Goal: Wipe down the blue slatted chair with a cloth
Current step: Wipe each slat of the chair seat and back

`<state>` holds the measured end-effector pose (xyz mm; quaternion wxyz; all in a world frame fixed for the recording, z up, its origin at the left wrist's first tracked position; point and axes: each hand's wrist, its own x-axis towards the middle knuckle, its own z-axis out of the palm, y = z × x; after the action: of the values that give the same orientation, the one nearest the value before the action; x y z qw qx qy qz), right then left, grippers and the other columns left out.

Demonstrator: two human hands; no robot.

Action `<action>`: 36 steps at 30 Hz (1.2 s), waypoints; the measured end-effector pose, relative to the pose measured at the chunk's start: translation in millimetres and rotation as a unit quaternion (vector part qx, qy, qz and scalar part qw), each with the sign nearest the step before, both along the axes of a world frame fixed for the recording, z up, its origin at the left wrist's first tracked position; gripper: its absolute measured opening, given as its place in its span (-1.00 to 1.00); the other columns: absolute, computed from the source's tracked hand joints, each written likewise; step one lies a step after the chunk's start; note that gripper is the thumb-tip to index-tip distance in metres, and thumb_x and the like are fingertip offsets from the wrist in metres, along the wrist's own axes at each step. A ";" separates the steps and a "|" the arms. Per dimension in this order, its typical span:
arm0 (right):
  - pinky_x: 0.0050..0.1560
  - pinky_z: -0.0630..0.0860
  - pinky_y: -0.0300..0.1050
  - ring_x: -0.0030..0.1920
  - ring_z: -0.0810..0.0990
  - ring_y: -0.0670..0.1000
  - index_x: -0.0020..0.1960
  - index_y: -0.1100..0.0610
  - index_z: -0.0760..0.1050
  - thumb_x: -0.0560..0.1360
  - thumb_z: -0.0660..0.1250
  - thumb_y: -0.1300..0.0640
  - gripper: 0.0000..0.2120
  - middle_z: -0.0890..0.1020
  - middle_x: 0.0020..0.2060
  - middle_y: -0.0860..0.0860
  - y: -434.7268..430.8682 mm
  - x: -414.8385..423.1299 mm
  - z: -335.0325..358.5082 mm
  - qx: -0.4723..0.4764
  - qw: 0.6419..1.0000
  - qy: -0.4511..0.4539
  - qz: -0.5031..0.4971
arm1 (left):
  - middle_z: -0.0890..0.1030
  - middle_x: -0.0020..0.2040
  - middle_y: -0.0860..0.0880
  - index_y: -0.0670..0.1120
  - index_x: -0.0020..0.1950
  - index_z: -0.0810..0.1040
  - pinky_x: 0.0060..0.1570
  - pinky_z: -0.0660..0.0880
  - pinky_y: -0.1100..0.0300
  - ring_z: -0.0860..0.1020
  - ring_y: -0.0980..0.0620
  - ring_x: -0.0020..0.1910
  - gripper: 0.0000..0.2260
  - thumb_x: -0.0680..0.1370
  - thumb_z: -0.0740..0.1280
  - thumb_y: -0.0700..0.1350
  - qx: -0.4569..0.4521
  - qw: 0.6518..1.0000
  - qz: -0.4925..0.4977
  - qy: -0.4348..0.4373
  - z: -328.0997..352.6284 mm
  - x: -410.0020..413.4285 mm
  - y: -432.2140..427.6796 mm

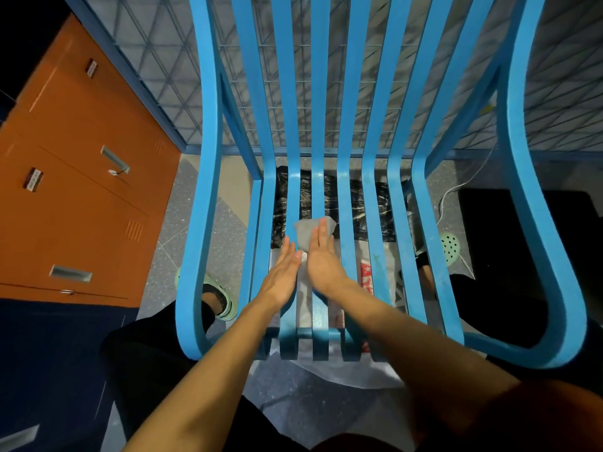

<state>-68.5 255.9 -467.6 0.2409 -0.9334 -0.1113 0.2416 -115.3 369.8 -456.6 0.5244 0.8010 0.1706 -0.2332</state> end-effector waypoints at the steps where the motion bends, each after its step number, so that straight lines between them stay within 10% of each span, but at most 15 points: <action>1: 0.46 0.23 0.16 0.54 -0.17 0.26 0.53 0.30 -0.34 0.53 0.07 0.48 -0.25 -0.40 0.50 0.15 1.9 4.8 4.0 0.001 1.000 0.006 -0.008 | -0.06 0.56 0.23 0.12 0.57 -0.07 0.53 -0.04 0.06 -0.01 0.22 0.52 -0.48 0.64 -0.06 0.22 0.009 1.000 -0.012 0.009 3.9 1.4 1.2; 16: 0.47 0.23 0.04 0.55 -0.21 0.18 0.53 0.25 -0.36 0.55 0.05 0.42 -0.27 -0.48 0.45 0.11 -33.3 -160.3 5.0 0.016 0.998 0.047 0.045 | -0.09 0.55 0.24 0.10 0.57 -0.03 0.53 -0.03 -0.02 0.00 0.15 0.54 -0.41 0.60 -0.10 0.31 0.097 0.992 -0.077 0.022 11.1 -29.0 -2.7; 36: 0.52 0.09 -0.10 0.56 -0.07 0.15 0.53 0.29 -0.31 0.58 0.07 0.42 -0.30 -0.41 0.47 0.19 -10.3 -2.5 -14.9 0.001 0.998 -0.040 0.049 | -0.11 0.58 0.14 0.06 0.58 -0.08 0.54 -0.12 0.06 -0.13 0.21 0.53 -0.45 0.64 -0.11 0.23 0.069 0.997 -0.042 0.003 14.5 27.9 -5.5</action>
<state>-71.0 245.6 -482.5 0.2251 -0.9355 -0.1663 0.2158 -87.5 364.4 -442.1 0.4574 0.8407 0.1544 -0.2452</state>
